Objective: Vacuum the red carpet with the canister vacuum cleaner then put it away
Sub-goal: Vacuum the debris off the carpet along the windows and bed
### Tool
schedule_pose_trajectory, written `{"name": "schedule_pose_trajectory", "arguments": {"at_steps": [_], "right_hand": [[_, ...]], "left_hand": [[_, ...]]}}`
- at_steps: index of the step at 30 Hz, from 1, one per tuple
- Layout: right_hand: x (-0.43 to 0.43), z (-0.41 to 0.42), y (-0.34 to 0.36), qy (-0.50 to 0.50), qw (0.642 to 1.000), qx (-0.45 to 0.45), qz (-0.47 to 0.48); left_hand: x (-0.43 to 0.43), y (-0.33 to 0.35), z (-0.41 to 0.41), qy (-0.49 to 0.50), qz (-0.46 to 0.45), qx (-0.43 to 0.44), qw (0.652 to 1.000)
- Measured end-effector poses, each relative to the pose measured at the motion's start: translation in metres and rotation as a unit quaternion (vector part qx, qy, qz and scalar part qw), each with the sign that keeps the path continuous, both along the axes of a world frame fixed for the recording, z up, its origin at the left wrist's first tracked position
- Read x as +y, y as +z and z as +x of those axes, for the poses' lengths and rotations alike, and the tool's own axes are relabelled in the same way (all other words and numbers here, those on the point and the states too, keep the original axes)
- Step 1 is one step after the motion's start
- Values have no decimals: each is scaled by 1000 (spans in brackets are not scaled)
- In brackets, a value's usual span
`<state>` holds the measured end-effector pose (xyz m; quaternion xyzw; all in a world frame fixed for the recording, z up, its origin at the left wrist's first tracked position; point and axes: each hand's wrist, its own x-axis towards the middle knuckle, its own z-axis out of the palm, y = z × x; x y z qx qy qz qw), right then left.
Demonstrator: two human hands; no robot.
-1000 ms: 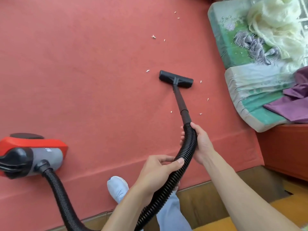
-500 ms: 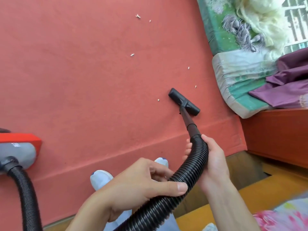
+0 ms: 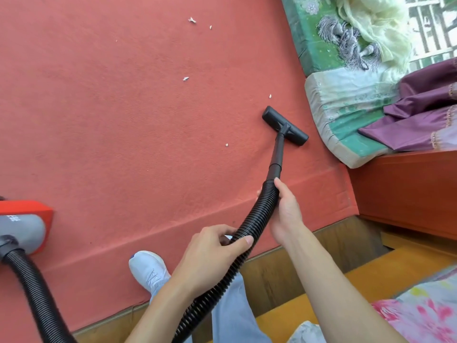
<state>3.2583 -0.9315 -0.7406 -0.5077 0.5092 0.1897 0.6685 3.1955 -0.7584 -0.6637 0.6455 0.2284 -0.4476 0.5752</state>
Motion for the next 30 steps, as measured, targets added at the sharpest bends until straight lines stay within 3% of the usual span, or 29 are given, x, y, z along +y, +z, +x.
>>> {"name": "schedule_pose_trajectory", "arguments": {"at_steps": [10,20,26,30], "right_hand": [[9,-37,49,33,999,20,38],[34,-24,-4,-9,999,48,-25],[30,-23,-8,22,999,32,-33],[21,-30,1,64,998,12,-23]], "left_hand": [[38,27,18,-122,-182,92,971],[23,-5,-27,-8,-2,32,999],[19,-7,-39,69,-25,39,997],[22,1,-37,59,-56,36,996]]}}
